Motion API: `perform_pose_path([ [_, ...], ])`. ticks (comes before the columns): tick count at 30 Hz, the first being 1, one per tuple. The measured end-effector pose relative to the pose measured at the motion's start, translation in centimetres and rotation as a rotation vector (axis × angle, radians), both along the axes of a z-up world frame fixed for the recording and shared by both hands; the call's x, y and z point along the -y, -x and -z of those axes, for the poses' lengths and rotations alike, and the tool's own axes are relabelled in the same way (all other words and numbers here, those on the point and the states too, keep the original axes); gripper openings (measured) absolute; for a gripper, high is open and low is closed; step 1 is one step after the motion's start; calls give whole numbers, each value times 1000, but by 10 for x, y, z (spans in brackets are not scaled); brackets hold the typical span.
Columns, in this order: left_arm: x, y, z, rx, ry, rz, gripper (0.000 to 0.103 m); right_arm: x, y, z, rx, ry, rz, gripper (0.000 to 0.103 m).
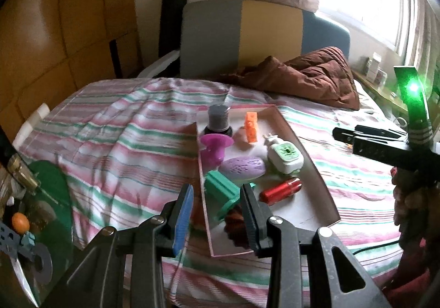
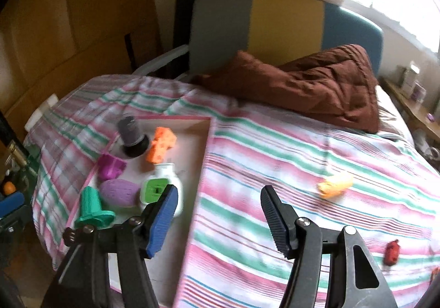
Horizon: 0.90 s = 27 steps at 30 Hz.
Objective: Organize rigid objects
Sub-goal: 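Move both tools back toward the yellow piece and red puzzle piece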
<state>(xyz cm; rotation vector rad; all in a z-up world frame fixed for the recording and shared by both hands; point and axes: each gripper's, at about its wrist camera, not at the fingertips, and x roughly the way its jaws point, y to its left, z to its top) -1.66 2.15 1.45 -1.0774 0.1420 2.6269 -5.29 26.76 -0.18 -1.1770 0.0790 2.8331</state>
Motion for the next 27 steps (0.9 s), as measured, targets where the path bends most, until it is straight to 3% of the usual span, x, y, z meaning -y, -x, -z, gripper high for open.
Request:
perform_pose_path([
  [9,-36,-5,-8,-13,16,87,35,-84,-33,-8,-12,-7,186,66],
  [21,-87,-13,-6,-6,75,200,35,-204,-78,4,3,-28,468,71],
  [27,-118,-14,-9,-9,90,267,35,-256,-105,24,4,71,660,71],
])
